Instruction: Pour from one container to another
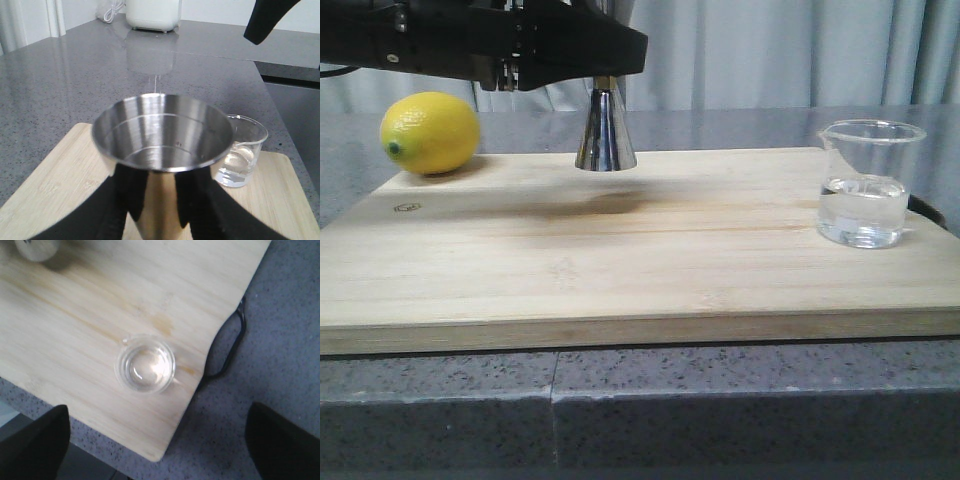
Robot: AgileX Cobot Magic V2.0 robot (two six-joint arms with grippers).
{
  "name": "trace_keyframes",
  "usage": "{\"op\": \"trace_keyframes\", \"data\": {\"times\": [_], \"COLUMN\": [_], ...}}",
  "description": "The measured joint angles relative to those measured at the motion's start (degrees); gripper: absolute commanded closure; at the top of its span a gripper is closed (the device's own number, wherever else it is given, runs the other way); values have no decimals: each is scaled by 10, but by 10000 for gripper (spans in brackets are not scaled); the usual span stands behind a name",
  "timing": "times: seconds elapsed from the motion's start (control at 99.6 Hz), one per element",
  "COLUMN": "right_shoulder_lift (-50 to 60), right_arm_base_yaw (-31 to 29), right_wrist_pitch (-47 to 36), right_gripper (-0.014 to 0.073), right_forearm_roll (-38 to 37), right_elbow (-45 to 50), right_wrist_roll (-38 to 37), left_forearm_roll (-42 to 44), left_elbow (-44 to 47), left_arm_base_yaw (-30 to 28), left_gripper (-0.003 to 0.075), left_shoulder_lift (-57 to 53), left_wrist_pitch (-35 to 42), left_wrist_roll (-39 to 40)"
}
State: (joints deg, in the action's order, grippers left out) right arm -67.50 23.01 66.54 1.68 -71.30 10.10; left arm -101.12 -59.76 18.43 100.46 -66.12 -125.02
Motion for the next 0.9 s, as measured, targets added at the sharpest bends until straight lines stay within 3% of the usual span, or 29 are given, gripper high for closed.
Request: {"op": "trace_keyframes", "data": {"times": [0.161, 0.532, 0.904], "right_shoulder_lift": [36, 193, 205], "right_arm_base_yaw": [0, 7, 62], "right_wrist_pitch": [-114, -457, -733], "right_gripper": [-23, -23, -23], "right_forearm_roll": [10, 52, 61], "right_elbow": [52, 343, 520], "right_wrist_roll": [-1, -1, -2], "left_forearm_roll": [0, 0, 0], "left_elbow": [0, 0, 0], "left_arm_base_yaw": [0, 0, 0], "left_gripper": [498, 498, 498], "left_shoulder_lift": [0, 0, 0], "left_wrist_pitch": [0, 0, 0], "left_wrist_roll": [0, 1, 1]}}
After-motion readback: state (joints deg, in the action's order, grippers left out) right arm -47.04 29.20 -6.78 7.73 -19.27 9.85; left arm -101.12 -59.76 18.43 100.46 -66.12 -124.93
